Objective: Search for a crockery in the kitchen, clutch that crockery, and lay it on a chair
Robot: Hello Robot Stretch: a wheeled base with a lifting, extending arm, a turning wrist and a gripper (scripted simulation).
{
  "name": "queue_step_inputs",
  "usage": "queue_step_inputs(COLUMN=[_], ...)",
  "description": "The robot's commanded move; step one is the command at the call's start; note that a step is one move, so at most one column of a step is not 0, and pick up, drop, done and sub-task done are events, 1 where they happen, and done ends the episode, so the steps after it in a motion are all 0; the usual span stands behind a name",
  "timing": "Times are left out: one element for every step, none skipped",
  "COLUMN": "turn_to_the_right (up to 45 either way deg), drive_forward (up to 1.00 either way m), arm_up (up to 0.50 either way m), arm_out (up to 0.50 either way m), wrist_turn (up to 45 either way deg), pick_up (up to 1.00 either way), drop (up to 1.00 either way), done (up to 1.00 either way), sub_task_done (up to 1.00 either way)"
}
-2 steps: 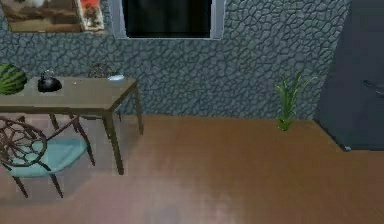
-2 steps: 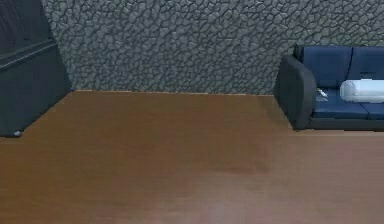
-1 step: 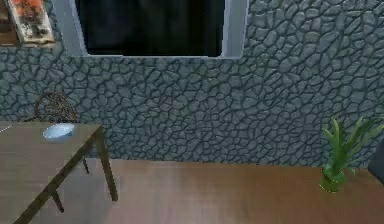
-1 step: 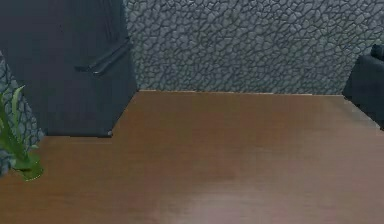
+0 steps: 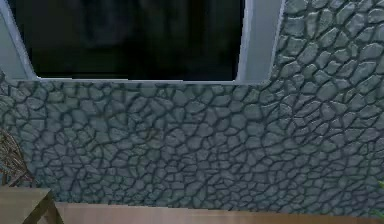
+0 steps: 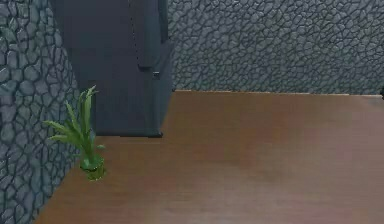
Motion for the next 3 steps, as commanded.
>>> queue_step_inputs(turn_to_the_right=[-45.0,-45.0,-45.0], drive_forward=[0.0,0.0,0.0], arm_up=[0.0,0.0,0.0], arm_out=[0.0,0.0,0.0], wrist_turn=[0.0,0.0,0.0], pick_up=[0.0,0.0,0.0], drop=[0.0,0.0,0.0], done=[0.0,0.0,0.0], sub_task_done=[0.0,0.0,0.0])
